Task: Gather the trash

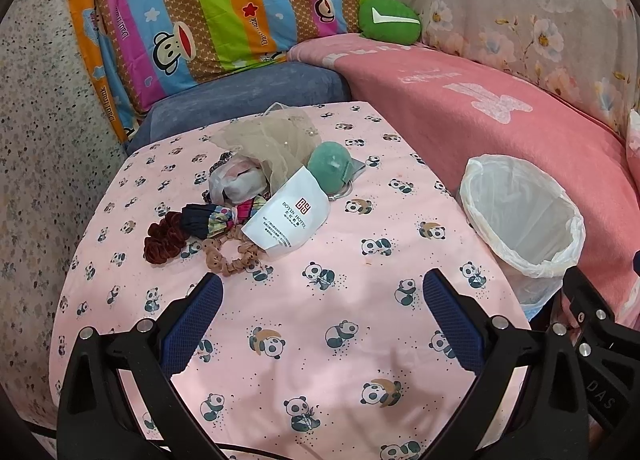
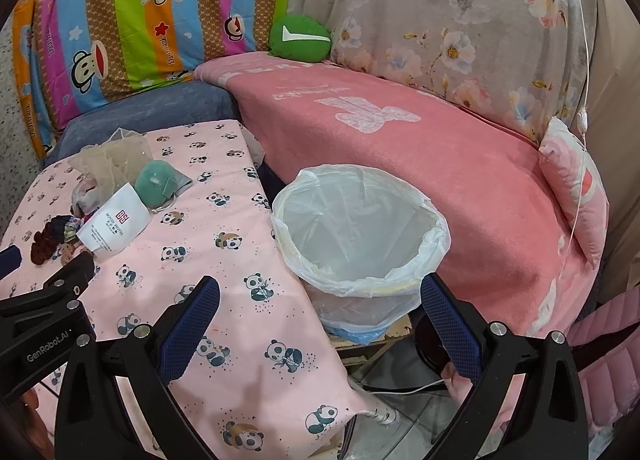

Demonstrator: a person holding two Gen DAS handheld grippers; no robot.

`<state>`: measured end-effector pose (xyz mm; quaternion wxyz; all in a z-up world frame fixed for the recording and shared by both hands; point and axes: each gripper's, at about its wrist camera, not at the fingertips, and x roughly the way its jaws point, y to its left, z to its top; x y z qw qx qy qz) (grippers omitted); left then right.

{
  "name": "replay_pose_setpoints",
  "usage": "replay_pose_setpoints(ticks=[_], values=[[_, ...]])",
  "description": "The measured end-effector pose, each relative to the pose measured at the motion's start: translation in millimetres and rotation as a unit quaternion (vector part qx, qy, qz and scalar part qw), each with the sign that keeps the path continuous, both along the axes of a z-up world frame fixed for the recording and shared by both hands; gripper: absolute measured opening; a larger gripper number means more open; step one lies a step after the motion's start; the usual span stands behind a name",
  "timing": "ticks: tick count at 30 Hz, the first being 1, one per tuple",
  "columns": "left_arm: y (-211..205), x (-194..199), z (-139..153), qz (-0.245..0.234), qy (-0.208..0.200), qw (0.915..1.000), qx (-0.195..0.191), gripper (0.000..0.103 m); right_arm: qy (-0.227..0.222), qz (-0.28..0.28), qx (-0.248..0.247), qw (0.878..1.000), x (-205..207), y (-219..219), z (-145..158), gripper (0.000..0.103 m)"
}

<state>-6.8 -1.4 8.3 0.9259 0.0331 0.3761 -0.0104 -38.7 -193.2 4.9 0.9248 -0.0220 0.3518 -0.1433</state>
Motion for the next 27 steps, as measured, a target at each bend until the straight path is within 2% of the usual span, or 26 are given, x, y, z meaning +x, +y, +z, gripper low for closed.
replay_pose_setpoints(ticks=[27], values=[[3.3, -2.9, -3.9, 0.002, 0.0, 1.0, -0.003, 0.096, -0.005, -0.004, 0.008, 1.0, -2.7, -0.3, 0.0, 0.096]])
